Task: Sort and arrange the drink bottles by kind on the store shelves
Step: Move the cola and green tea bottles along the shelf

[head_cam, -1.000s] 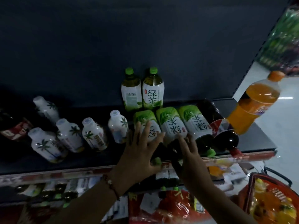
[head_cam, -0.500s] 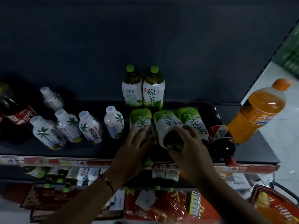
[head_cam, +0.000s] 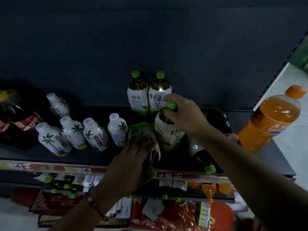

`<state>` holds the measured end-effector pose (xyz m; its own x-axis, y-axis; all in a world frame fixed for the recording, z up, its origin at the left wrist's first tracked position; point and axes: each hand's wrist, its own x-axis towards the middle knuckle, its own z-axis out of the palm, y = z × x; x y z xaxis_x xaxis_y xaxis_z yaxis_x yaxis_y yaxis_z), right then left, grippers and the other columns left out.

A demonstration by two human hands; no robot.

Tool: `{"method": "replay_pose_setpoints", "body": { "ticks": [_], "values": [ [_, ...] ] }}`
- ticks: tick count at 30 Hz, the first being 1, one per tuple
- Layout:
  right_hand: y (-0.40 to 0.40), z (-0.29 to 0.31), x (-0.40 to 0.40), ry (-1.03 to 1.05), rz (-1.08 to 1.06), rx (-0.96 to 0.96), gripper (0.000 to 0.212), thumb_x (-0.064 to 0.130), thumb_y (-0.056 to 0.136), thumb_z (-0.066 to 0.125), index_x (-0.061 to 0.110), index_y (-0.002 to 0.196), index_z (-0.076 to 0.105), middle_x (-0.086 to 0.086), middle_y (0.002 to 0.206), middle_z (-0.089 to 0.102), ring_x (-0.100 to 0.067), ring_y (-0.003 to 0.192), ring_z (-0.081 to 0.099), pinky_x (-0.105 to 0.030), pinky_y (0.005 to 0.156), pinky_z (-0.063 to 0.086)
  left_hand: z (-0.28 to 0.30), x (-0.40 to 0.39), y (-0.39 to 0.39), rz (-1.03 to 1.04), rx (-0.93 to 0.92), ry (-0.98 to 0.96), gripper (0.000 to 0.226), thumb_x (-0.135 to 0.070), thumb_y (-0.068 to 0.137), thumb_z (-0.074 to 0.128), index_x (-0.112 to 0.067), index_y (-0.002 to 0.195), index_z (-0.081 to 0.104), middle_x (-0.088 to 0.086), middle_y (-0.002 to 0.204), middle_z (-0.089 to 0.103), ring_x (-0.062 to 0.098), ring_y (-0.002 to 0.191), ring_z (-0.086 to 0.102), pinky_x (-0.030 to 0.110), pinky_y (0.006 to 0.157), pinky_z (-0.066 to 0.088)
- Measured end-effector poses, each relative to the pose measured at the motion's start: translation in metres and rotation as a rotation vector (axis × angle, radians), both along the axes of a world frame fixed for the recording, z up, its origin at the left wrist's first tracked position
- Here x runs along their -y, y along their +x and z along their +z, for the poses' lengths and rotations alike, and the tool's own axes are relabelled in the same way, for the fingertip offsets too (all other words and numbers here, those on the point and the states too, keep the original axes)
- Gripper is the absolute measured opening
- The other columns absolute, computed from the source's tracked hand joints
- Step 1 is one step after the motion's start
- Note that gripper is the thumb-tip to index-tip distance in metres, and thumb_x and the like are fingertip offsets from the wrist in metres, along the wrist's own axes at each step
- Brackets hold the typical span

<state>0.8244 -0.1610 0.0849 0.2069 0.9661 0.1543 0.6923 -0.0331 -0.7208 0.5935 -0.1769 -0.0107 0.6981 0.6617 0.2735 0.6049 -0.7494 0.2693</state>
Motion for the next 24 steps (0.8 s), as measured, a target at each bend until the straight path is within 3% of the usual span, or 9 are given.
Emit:
{"method": "replay_pose_setpoints", "body": {
  "ticks": [4,7,10,14,17,20,24],
  "values": [
    [-0.003,-0.012,-0.005,0.109,-0.021,0.036,0.036,0.030,0.088,0.059,0.031,0.124,0.056,0.008,0.082,0.066,-0.007,0.062,0.062,-0.026,0.059,0.049,0.044,-0.005,0.000,0.056,0.007,-0.166,0.082,-0.061,0.075,0.066,-0.043,0.146,0.031,-0.016,0.149,0.039,0.010,0.134,0.042,0.025,0.103,0.043],
    [-0.001,-0.019,-0.004,0.153,-0.019,0.051,0.039,0.028,0.087,0.058,0.030,0.125,0.054,0.007,0.080,0.065,-0.006,0.058,0.058,-0.026,0.055,0.045,0.069,-0.017,0.003,0.057,0.100,-0.331,0.070,-0.057,0.076,0.075,-0.049,0.138,0.045,-0.035,0.126,0.050,-0.011,0.116,0.050,0.012,0.093,0.042],
    [0.002,-0.023,-0.003,0.172,-0.002,0.032,0.040,0.029,0.088,0.059,0.031,0.128,0.052,0.005,0.077,0.066,-0.004,0.052,0.054,-0.026,0.052,0.043,0.079,-0.036,0.008,0.106,0.192,-0.497,0.049,-0.056,0.079,0.074,-0.058,0.123,0.052,-0.042,0.106,0.055,-0.021,0.102,0.053,0.009,0.083,0.043],
    [0.004,-0.026,0.001,0.164,-0.015,0.001,0.040,0.030,0.090,0.060,0.033,0.129,0.050,0.005,0.067,0.064,-0.004,0.046,0.052,-0.023,0.048,0.036,0.078,-0.058,0.016,0.206,0.221,-0.475,0.016,-0.057,0.086,0.065,-0.048,0.099,0.064,-0.033,0.092,0.067,-0.012,0.089,0.061,0.024,0.078,0.051],
    [0.003,-0.028,0.002,0.150,-0.041,-0.029,0.040,0.033,0.090,0.060,0.034,0.128,0.049,0.006,0.067,0.065,-0.005,0.049,0.056,-0.023,0.050,0.041,0.072,-0.061,0.017,0.278,0.271,-0.430,0.026,-0.057,0.087,0.063,-0.041,0.108,0.062,-0.025,0.094,0.068,-0.005,0.091,0.063,0.031,0.084,0.053],
    [0.000,-0.031,0.003,0.157,-0.068,-0.049,0.039,0.035,0.089,0.059,0.034,0.127,0.050,0.004,0.073,0.069,-0.009,0.058,0.063,-0.032,0.055,0.053,0.068,-0.055,0.016,0.312,0.301,-0.404,0.045,-0.062,0.086,0.062,-0.045,0.125,0.048,-0.022,0.107,0.065,0.004,0.101,0.062,0.032,0.087,0.051],
    [-0.005,-0.037,0.000,0.148,-0.127,-0.067,0.041,0.047,0.084,0.054,0.038,0.124,0.051,0.005,0.086,0.071,-0.014,0.083,0.066,-0.041,0.070,0.057,0.064,-0.051,0.016,0.295,0.291,-0.280,0.055,-0.066,0.086,0.057,-0.042,0.133,0.041,-0.016,0.103,0.067,0.009,0.095,0.065,0.032,0.080,0.053]
  ]
}}
